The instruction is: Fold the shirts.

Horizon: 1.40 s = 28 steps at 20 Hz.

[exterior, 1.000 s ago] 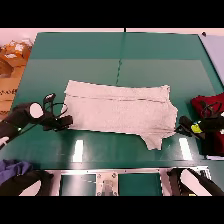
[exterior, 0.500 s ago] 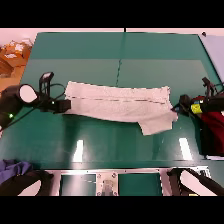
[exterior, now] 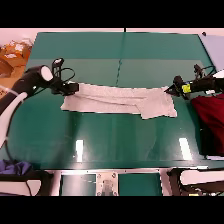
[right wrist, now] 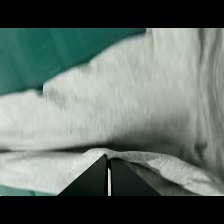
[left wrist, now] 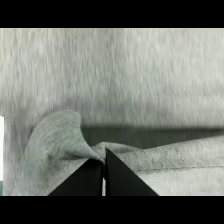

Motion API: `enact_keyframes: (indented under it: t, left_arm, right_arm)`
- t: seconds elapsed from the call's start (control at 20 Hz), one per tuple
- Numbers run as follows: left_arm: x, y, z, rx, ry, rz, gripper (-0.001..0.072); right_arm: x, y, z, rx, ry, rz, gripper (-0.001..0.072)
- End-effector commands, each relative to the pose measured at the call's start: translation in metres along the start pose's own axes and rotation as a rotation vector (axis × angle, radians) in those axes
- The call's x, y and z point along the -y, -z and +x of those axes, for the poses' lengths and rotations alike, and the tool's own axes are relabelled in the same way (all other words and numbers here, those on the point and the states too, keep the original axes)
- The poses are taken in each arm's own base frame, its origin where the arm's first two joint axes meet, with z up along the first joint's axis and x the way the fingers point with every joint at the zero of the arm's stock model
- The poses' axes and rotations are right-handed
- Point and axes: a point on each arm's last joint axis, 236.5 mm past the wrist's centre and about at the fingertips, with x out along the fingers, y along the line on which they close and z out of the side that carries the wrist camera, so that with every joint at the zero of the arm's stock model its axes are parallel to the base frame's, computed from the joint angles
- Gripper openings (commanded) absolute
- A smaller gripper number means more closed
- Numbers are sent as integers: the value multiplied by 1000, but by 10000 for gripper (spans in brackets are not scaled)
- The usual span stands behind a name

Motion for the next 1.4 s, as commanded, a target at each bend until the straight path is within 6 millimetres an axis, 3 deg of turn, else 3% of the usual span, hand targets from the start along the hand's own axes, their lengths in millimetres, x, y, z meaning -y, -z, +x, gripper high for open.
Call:
enact_keyframes:
  t: [0.0, 0.15, 0.2, 0.25, 0.3, 0.4, 0.5, 0.65, 0.7, 0.75, 0.85, 0.95, 1.1, 1.2, 1.25, 1.3, 1.35]
  left_arm:
    - [-4, -30, 29, 16, -19, -40, 23]
    - [-3, -42, 33, 51, -16, -44, 26]
    - [-4, -46, 33, 69, -20, -39, 147]
    - [-4, -51, 32, 87, -20, -38, 556]
    - [-3, -58, 30, 115, -16, -60, 687]
    - [-9, -74, 20, 158, -43, -65, 680]
    - [-23, -91, 0, 177, -75, -94, 680]
    - [-46, -94, -25, 128, -99, -170, 679]
    - [-48, -88, -29, 97, -100, -180, 679]
    - [-49, -81, -30, 61, -102, -187, 663]
    - [-42, -68, -29, 2, -77, -164, 350]
    - [-28, -62, -29, -25, -22, -142, 116]
    - [-9, -64, -29, -26, 60, -138, 113]
    - [-2, -63, -30, -30, 90, -130, 113]
    - [1, -63, -30, -32, 99, -123, 113]
    - [2, -63, -30, -32, 107, -122, 113]
    - [5, -63, -30, -32, 116, -124, 112]
  right_arm:
    - [5, -35, 32, 1, -41, 30, 11]
    - [14, -47, 49, -15, -37, 24, 11]
    - [16, -49, 51, -10, -35, 25, 12]
    - [17, -55, 49, 10, -34, 3, 76]
    - [16, -63, 42, 34, -37, -34, 185]
    - [14, -80, 18, 66, -49, -102, 338]
    - [23, -86, -9, 61, -59, -141, 578]
    - [58, -73, -27, -10, -64, -161, 618]
    - [69, -63, -25, -51, -76, -150, 695]
    - [78, -53, -18, -95, -91, -142, 707]
    - [90, -36, 4, -160, -120, -155, 707]
    - [84, -17, 27, -215, -185, -165, 707]
    - [60, 14, 44, -312, -254, -248, 707]
    - [46, 17, 49, -328, -255, -294, 706]
    - [41, 14, 49, -324, -252, -309, 678]
    - [35, 11, 49, -317, -248, -317, 473]
    - [31, 8, 49, -311, -247, -335, 143]
